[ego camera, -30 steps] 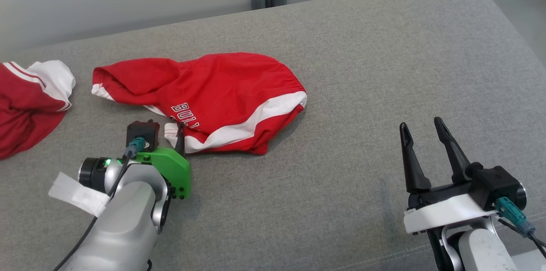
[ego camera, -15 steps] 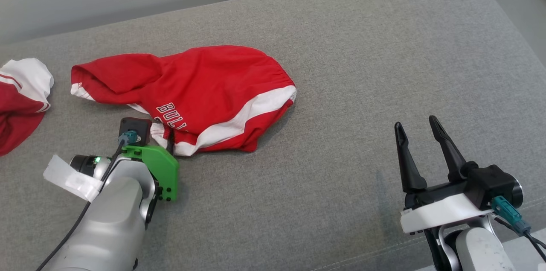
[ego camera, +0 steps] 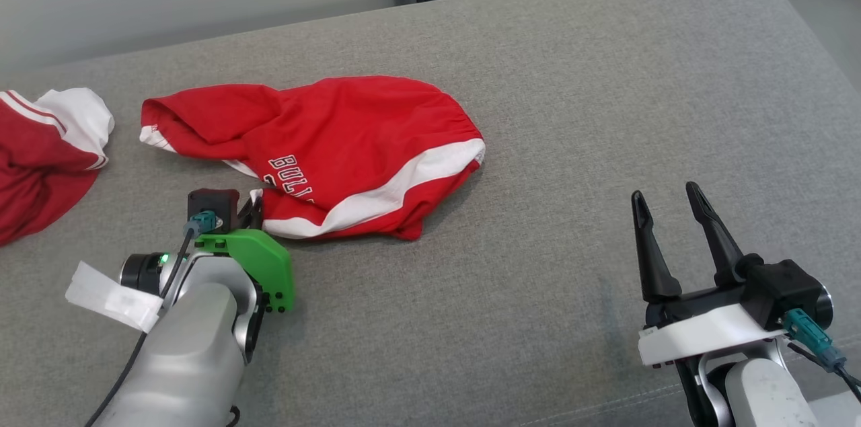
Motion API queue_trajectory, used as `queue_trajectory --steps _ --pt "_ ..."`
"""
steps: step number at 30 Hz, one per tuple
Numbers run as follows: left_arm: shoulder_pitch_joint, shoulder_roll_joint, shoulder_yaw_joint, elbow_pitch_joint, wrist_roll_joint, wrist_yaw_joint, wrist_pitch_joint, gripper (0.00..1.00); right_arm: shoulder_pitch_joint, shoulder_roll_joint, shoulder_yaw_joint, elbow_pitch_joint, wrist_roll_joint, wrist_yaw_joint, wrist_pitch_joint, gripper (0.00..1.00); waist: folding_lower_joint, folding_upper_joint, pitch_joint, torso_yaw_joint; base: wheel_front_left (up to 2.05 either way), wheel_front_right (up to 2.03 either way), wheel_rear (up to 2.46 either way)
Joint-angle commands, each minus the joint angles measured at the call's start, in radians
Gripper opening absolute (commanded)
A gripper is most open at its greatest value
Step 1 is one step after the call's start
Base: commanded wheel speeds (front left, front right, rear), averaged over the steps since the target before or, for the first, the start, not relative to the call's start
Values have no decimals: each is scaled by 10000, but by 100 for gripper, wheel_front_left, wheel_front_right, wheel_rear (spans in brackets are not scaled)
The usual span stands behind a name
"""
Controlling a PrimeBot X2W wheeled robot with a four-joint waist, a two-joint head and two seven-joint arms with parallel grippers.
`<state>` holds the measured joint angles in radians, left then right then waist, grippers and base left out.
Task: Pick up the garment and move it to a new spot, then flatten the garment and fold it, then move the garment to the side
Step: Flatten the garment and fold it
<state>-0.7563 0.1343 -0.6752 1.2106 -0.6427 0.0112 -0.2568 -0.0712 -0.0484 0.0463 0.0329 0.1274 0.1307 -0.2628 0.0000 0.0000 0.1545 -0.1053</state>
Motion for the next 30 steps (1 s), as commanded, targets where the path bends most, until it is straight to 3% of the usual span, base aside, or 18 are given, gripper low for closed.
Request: queue_trajectory --steps 1,16,26,27,29,30 --pt "277 -7 151 -165 -110 166 -83 0 77 -36 -29 -11 74 1 -39 100 0 0 -141 218 0 0 0" --pt "3628 552 2647 -4479 496 2029 -71 0 213 -37 -184 70 129 1 -39 100 0 0 -465 783 0 0 0" --pt "4587 184 3844 -4824 629 2244 -71 0 202 -37 -194 163 74 1 -39 100 0 0 -534 722 0 0 0" --pt "4612 151 3965 -4815 649 2231 -71 19 201 -37 -188 170 74 1 -39 100 0 0 -539 708 0 0 0" --pt "4638 84 4226 -4921 722 2185 -72 100 205 -37 -196 188 75 1 -38 100 0 0 -551 679 0 0 0" --pt "4703 10 4462 -5130 899 2147 -73 100 218 -37 -218 198 79 1 -38 100 0 0 -564 654 0 0 0"
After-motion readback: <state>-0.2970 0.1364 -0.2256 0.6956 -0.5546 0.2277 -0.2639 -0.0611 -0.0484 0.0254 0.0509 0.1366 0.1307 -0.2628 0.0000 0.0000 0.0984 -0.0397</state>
